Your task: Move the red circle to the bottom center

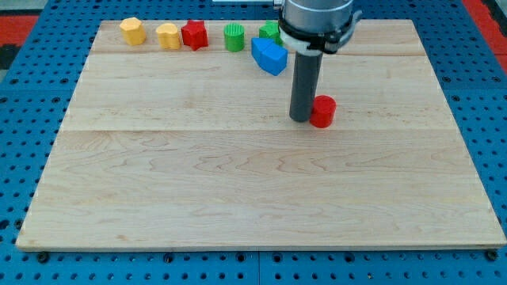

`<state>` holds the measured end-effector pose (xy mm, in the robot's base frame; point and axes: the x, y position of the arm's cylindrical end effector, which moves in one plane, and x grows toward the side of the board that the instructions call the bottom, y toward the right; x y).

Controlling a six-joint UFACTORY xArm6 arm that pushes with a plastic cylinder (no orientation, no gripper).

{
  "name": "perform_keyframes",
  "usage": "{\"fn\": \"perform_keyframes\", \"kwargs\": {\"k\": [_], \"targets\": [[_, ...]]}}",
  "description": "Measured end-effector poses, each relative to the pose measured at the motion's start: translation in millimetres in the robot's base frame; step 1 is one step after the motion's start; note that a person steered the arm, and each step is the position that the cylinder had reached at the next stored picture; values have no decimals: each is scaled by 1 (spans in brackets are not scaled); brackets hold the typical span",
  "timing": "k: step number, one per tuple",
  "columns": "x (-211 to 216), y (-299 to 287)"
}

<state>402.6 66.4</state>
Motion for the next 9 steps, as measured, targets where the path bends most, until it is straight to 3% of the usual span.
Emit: {"fn": "perform_keyframes", "kwargs": {"k": [1, 2, 4, 5, 6, 7, 8, 9], "targets": [[-32, 27], [-31, 60], [127, -24], [103, 6], [43, 9], [52, -46], [117, -49], [94, -19]]}}
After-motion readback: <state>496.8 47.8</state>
